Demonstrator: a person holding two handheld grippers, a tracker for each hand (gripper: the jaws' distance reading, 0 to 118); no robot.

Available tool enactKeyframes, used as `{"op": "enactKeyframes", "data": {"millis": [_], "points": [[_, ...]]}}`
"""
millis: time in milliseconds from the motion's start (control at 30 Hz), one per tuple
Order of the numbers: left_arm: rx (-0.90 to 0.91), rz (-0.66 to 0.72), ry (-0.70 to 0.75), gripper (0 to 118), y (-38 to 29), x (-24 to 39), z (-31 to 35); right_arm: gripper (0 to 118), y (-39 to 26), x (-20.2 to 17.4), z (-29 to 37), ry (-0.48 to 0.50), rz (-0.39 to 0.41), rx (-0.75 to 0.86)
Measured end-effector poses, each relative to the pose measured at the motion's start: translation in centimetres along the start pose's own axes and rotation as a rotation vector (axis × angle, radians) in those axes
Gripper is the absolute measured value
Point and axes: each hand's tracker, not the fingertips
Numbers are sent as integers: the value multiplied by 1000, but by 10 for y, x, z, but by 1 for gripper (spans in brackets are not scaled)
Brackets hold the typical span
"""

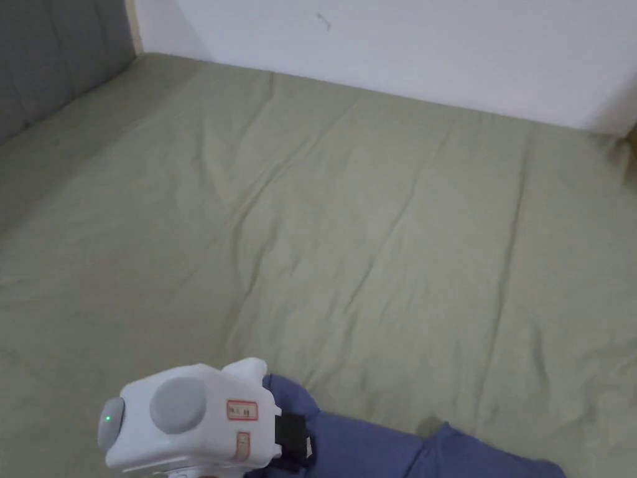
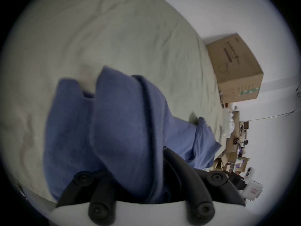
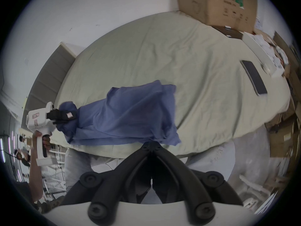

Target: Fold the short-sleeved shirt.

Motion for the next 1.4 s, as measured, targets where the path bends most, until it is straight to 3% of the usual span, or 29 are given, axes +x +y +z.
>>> {"op": "enactKeyframes", "data": {"millis": [33, 133, 167, 367, 600, 733, 800, 867, 933, 967, 1100, 1167, 1233, 1333, 1400], "points": [[6, 5, -6, 20, -5, 5, -4, 0, -3, 8, -1, -10, -38, -1], [37, 26, -120, 59, -8, 10, 7, 0, -11, 24, -4, -13, -94, -14], [31, 49, -178, 63, -9, 10, 13, 0, -12, 27, -6, -15, -97, -19], [17, 103, -270, 63, -12, 13, 49, 0, -12, 23, -13, 10, -63, -36], [-36, -89, -302, 63, -17, 54, 64, 0, -1, 22, -21, 34, -50, -33], [-154, -203, -41, 63, -7, 79, 24, 0, -2, 28, -18, 68, -89, -24], [-142, -162, -66, 61, -5, 83, 17, 0, -6, 31, -13, 64, -106, -10], [-157, -54, -222, 57, -6, 83, 22, 0, -11, 35, -8, 56, -115, -5], [-148, 9, -368, 29, -9, 74, 38, 0, -16, 43, -6, 45, -132, -12], [-121, -14, -392, 2, -11, 68, 51, 0, -17, 47, -6, 34, -143, -19], [-64, -149, -238, 2, -18, 49, 60, 0, -21, 57, -7, -13, -174, -31], [-163, -74, -189, 2, -27, 32, 35, 0, -22, 58, -7, -13, -184, -30], [-246, -75, -250, 2, -35, 22, -1, 0, -22, 55, -8, -11, -188, -25], [-292, -129, -207, 2, -46, 23, -54, 0, -20, 46, -6, 15, -171, -21], [-293, -34, -330, 2, -49, 24, -74, 0, -18, 38, -4, 28, -151, -24]]}}
